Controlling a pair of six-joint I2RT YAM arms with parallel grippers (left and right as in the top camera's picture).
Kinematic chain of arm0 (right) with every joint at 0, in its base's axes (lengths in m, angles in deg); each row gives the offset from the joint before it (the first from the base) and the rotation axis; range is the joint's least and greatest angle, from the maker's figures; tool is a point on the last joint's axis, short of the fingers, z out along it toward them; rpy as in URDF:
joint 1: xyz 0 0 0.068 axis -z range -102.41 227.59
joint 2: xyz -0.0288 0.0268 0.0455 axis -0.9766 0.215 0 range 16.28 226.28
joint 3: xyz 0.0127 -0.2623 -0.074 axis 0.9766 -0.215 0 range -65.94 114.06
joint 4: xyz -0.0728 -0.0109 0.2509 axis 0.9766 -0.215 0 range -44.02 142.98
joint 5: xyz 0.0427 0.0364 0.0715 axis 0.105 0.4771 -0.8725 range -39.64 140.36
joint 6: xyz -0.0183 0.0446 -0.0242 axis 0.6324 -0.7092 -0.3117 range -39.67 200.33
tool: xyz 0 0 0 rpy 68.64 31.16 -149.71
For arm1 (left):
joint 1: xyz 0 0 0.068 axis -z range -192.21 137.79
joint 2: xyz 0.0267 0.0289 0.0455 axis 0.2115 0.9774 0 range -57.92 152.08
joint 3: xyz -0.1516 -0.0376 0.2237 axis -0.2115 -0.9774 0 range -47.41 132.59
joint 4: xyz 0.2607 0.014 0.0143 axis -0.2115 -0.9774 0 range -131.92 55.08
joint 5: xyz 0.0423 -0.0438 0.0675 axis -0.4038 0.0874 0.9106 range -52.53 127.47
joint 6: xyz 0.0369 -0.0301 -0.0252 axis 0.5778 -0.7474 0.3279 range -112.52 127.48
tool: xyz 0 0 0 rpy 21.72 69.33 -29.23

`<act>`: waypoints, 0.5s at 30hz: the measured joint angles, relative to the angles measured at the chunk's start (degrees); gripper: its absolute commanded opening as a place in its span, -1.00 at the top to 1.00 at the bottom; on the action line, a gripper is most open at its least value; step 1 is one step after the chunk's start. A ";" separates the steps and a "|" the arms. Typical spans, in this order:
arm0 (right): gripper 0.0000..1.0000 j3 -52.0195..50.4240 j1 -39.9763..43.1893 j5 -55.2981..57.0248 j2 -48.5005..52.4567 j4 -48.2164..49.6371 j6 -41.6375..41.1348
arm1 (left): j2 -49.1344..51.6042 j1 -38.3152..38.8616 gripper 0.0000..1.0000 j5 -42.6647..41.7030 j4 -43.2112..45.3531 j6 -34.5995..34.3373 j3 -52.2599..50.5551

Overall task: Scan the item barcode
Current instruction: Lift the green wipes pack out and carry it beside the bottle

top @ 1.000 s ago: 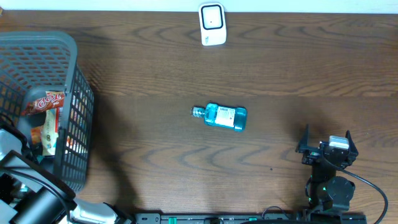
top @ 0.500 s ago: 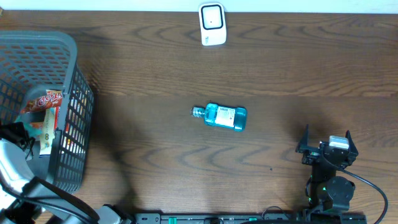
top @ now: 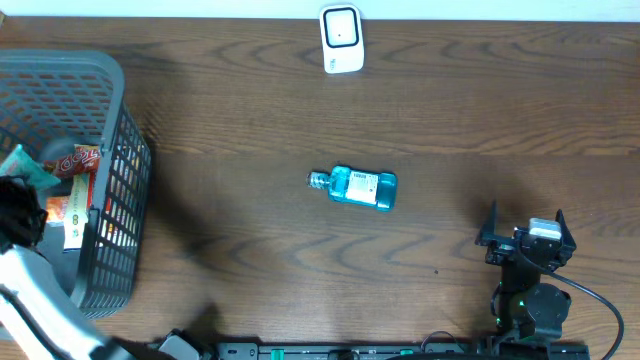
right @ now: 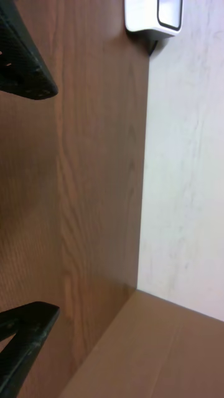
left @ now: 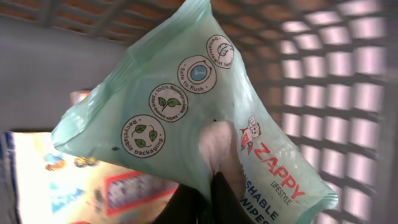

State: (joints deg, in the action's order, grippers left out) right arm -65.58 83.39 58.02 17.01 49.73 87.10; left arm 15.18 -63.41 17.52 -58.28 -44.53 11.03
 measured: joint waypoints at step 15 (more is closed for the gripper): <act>-0.99 0.00 0.00 0.00 0.00 0.00 0.00 | -20.22 11.02 0.85 -16.20 8.24 -1.95 -0.02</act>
State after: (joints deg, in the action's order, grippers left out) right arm -65.58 83.39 58.02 17.01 49.73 87.10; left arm -5.04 -52.39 1.33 -50.04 -46.47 11.01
